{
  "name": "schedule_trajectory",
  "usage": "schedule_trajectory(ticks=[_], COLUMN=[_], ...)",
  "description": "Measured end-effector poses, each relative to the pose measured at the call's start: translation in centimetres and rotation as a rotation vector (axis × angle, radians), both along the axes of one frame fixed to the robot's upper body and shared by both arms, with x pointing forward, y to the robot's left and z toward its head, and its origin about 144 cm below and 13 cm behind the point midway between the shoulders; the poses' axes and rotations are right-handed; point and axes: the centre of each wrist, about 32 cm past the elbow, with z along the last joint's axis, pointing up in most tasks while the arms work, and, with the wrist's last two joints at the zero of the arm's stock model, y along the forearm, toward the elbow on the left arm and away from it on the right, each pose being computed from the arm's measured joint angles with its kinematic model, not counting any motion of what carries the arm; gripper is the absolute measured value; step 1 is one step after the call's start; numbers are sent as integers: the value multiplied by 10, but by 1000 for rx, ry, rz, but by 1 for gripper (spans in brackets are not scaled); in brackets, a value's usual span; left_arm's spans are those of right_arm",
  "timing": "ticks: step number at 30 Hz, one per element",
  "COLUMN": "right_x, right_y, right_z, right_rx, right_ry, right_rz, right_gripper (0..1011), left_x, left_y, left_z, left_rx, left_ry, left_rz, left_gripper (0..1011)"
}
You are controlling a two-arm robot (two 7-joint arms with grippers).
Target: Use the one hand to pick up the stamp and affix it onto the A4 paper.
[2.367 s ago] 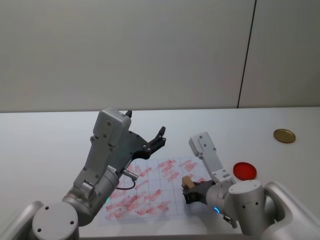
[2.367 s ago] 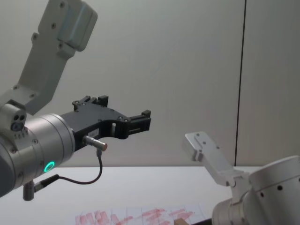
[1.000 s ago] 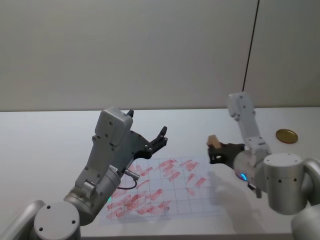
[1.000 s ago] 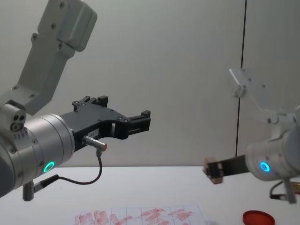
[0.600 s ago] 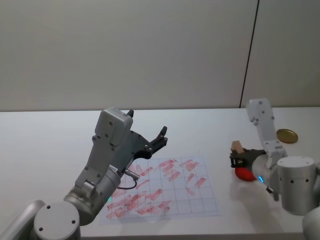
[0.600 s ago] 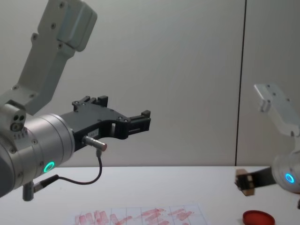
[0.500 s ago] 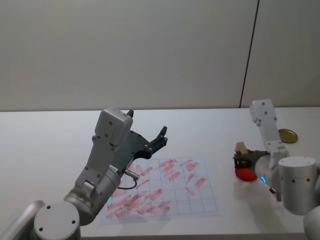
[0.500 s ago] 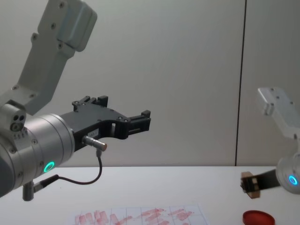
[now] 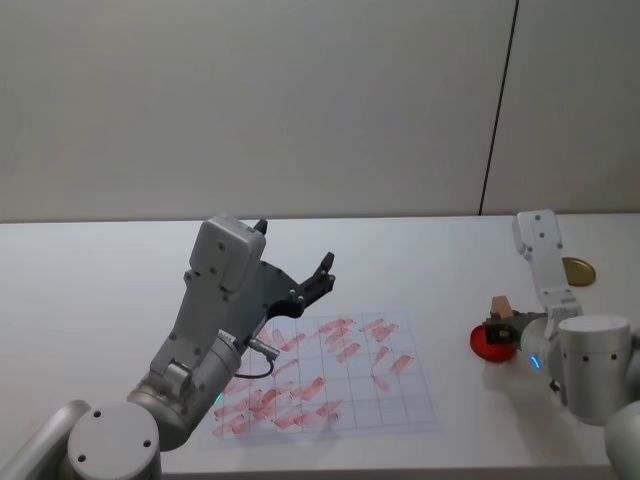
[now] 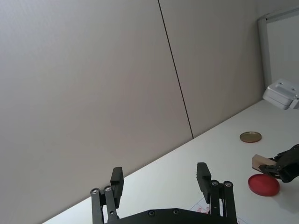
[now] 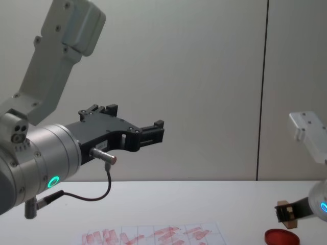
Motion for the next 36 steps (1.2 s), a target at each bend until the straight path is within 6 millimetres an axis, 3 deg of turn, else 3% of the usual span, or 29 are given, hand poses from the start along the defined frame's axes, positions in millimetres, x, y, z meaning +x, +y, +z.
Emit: schedule_trajectory(ticks=[18,27,32,36], right_x=[5,5,4,1], right_y=[0,2,2,2], right_z=[-14,-16,-17,-14], right_rx=[22,28,24,19], right_ry=[38,38,28,0], right_rz=[6,15,18,22], right_gripper=[240,535,651,813], left_x=[0,0,0,0], left_y=[0,0,0,0], left_z=[0,0,0,0], left_rx=[0,0,0,0], left_ry=[0,0,0,0], left_rz=[0,0,0,0], left_gripper=[993,993,993,993])
